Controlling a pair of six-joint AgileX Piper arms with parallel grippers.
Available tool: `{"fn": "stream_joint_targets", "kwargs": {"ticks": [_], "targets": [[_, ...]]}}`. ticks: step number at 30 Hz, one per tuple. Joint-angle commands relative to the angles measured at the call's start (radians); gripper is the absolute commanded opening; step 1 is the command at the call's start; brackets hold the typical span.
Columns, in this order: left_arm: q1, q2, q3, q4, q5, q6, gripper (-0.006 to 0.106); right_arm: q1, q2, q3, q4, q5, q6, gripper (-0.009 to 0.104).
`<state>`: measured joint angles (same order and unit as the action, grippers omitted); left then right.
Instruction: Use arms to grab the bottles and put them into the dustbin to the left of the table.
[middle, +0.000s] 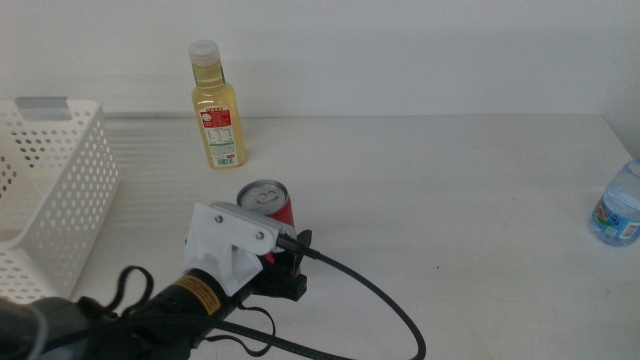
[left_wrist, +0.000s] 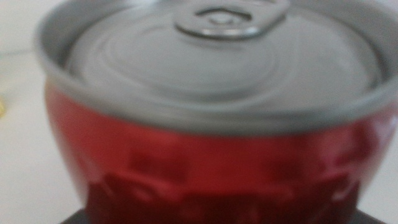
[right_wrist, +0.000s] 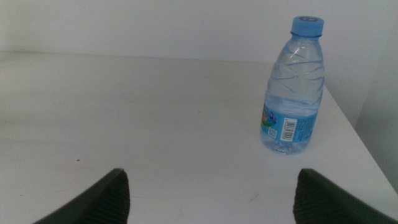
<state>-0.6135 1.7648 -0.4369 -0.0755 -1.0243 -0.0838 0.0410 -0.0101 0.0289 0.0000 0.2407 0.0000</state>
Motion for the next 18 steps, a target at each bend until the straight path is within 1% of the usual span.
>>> {"fn": "stream_joint_targets", "kwargs": {"ticks": [1, 10, 14, 18], "targets": [[-0.001, -0.103, -0.017, -0.002, -0.048, 0.002, -0.005, -0.005, -0.027, -0.009, -0.009, -0.071, -0.012, 0.079], [-0.001, -0.333, -0.023, -0.002, 0.273, 0.002, -0.005, -0.005, -0.027, -0.009, -0.009, -0.071, -0.012, 0.079], [-0.001, -0.430, -0.081, -0.002, 0.510, 0.015, -0.005, -0.005, -0.027, -0.009, -0.009, -0.071, -0.012, 0.079], [-0.001, -0.489, -0.203, -0.002, 0.762, 0.055, -0.005, -0.005, -0.027, -0.009, -0.009, -0.071, -0.012, 0.079]]}}
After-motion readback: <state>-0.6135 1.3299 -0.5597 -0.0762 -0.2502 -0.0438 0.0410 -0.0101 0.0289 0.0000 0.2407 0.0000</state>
